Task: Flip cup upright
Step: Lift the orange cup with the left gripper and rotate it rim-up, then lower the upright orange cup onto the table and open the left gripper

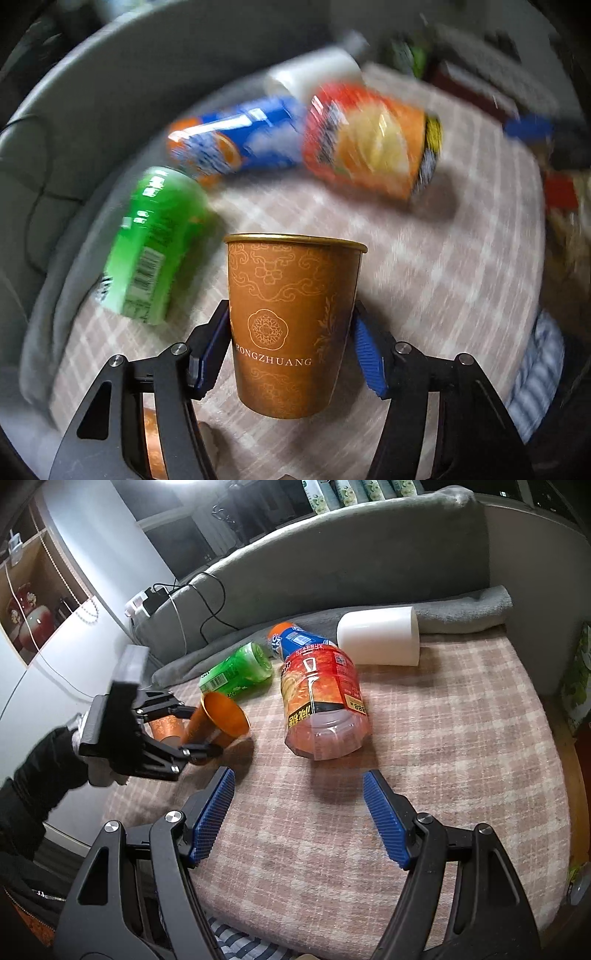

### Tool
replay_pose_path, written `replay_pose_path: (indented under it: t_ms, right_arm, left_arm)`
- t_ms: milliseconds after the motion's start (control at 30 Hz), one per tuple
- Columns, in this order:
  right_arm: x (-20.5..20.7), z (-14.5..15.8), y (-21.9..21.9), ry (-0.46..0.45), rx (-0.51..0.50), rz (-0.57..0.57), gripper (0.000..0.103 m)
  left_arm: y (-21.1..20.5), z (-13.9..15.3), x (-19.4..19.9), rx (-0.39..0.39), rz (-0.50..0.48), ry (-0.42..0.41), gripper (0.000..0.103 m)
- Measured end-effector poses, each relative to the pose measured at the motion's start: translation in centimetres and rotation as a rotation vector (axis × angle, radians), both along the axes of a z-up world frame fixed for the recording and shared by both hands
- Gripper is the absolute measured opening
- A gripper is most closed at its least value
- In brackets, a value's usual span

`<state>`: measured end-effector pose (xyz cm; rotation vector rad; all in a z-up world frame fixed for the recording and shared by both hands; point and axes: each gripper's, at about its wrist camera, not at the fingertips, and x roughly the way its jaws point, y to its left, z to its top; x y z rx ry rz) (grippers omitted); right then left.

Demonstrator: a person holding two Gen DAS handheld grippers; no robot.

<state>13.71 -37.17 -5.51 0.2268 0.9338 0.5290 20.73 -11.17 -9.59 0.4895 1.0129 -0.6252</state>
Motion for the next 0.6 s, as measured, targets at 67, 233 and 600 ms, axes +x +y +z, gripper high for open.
replay_pose_path:
  t_ms: [67, 233, 600]
  right_arm:
    - [-0.1, 0.0, 0.1, -0.002, 0.006, 0.004, 0.075]
    - [-0.3, 0.3, 0.8, -0.015, 0.02, 0.01, 0.075]
    - [-1.6, 1.7, 1.8, -0.053, 0.033, 0.031, 0.075]
  left_arm:
    - [1.0, 0.5, -0.1, -0.11, 0.066, -0.034, 0.062]
    - [2.1, 0.1, -1.6, -0.273, 0.206, -0.135, 0.062]
    - [2.3, -2.9, -3.0, -0.396, 0.439, -0.171, 0.06]
